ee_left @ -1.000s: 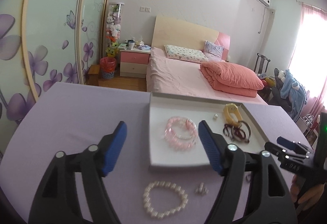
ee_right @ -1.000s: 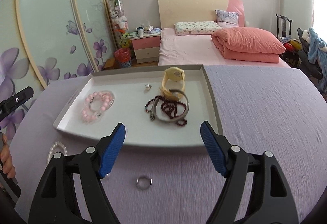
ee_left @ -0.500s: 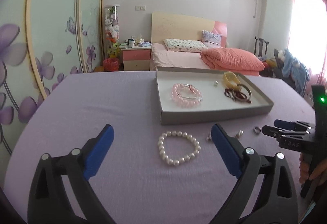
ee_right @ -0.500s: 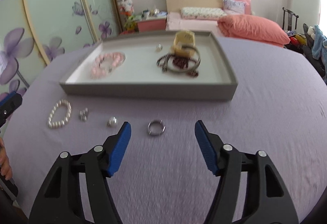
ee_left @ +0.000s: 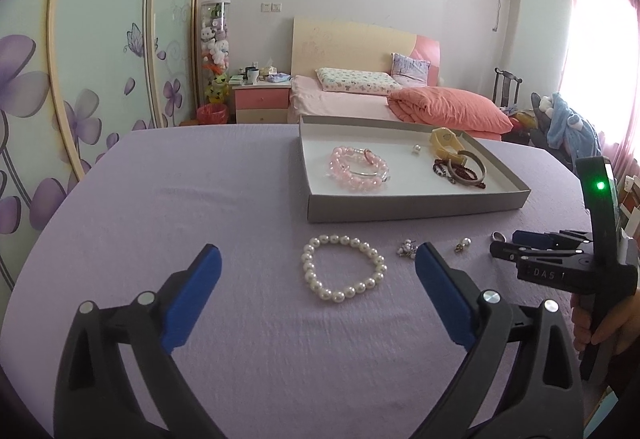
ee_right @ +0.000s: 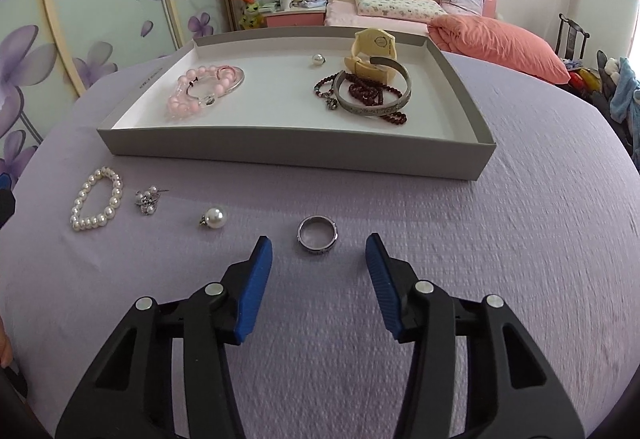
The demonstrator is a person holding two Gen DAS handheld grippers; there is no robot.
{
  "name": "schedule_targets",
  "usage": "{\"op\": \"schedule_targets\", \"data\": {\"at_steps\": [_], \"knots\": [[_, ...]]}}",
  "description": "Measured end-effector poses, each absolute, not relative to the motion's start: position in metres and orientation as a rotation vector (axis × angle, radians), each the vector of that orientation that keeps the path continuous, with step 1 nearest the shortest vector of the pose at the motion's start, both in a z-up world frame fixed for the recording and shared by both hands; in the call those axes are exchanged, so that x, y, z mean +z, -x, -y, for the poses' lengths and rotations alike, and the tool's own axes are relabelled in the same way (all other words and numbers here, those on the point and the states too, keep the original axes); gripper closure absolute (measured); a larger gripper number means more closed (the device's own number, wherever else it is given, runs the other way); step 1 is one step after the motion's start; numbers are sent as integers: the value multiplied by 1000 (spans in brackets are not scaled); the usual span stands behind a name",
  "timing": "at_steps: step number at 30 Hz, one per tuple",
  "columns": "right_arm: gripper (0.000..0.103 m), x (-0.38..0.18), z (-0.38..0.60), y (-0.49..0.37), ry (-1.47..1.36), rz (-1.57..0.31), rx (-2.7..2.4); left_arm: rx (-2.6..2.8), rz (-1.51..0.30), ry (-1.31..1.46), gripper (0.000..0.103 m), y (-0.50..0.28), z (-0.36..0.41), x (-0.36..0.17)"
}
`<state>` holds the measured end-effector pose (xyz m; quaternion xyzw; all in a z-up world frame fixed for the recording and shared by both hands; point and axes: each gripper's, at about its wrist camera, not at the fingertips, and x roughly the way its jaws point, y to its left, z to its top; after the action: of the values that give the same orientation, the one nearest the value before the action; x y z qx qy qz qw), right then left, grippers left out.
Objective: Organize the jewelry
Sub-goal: 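Close the right tool on the silver ring while the left tool grasps the white pearl bracelet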
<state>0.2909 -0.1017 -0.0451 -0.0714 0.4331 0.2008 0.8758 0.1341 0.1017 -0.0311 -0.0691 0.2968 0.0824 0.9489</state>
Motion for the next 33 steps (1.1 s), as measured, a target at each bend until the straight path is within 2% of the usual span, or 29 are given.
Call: {"op": "schedule_targets", "data": {"at_steps": [7,14,16,30,31,33], "knots": [[55,-45,99,-294,157,-902,407,175,-620,158,5,-136,-107,-36],[69,-44,93,-300,160,-899,402,175,-636,152,5,-138,-106,-40],[81,-44,93,-299,165,-896,408,174,-639,150,5,-139,-106,-40],[81,-38,117,-298,104,-902,407,176,-754,139,2,-166,-94,-54],[81,-37,117,-298,103,-900,410,191,-761,150,4,-169,-96,-55],[81,-35,117,-298,101,-894,418,215,-776,174,15,-176,-102,-57]]}}
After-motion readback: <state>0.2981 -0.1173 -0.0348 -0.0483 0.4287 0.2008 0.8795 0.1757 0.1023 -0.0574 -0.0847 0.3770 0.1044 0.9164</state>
